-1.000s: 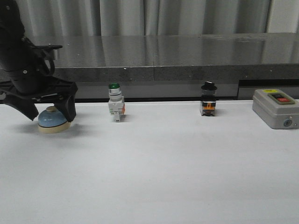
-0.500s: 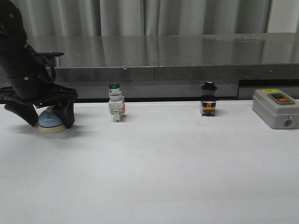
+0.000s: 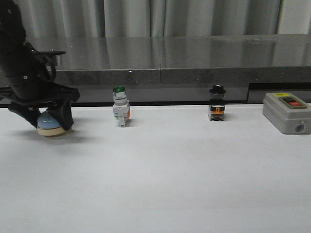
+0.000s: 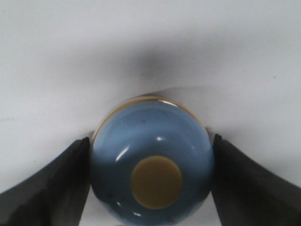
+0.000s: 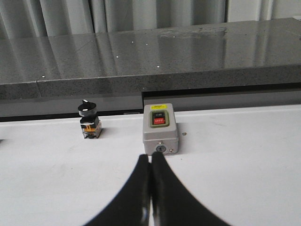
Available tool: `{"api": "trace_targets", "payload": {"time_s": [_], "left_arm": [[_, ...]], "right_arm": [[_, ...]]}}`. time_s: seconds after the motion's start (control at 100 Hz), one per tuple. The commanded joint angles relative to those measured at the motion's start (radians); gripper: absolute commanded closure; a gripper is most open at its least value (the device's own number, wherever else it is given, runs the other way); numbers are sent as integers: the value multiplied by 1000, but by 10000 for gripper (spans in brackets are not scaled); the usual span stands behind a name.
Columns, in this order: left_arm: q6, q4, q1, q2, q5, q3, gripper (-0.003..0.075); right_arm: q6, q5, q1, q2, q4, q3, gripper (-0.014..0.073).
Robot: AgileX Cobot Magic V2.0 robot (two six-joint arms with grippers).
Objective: Place and press bell with both arms
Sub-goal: 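Close the left gripper around the blue bell's dome, then lift the bell and carry it toward the table's middle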
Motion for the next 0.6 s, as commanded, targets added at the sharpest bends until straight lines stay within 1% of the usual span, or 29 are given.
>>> {"api": "trace_targets", "payload": {"time_s": [0.0,0.18,0.36,0.47,0.59], "left_arm": [[-1,-12,-6,-116,-18,-25,580],[-1,-18,-6,-256,9,-25,580],[1,-68,-14,-386,48,-25,580],[3,-68,-53,-430,64,-25,580],[9,-68,-134,-440,75,-25,580]], "right_arm": [[-1,-81,-1,-19,-12,-13,654],[-1,-81,-1,-19,-12,-13,654],[-1,-81,-1,-19,-12,-13,654],[-1,-81,-1,-19,-12,-13,654],[-1,-81,-1,-19,-12,-13,654]]}}
